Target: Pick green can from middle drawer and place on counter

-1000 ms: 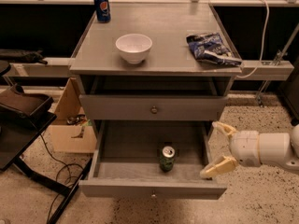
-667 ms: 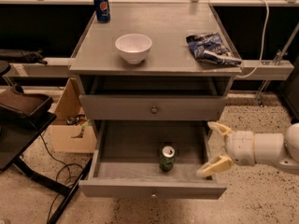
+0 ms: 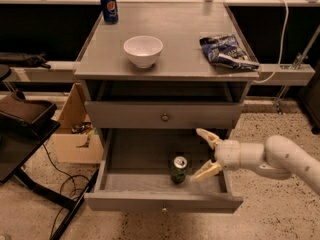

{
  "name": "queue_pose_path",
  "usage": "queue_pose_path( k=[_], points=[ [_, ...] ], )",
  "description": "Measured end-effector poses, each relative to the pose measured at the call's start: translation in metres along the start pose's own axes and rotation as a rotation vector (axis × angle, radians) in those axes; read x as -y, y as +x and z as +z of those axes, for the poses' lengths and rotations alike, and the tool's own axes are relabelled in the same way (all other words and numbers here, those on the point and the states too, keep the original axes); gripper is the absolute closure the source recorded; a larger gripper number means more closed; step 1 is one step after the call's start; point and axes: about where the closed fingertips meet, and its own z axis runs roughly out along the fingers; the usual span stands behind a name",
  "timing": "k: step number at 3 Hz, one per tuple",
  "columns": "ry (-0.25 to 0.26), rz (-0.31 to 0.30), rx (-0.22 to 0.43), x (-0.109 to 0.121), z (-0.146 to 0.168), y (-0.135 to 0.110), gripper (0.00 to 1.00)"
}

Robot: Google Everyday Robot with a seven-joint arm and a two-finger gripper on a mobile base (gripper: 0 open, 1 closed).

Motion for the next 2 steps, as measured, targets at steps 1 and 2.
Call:
queue_pose_path(
  k=[1, 2],
  points=[
    [-0.034, -0.013, 0.078, 0.017, 0.03, 0.041, 0.0],
    [-0.069, -0.042, 0.098, 0.032, 0.061, 0.088, 0.0]
  ],
)
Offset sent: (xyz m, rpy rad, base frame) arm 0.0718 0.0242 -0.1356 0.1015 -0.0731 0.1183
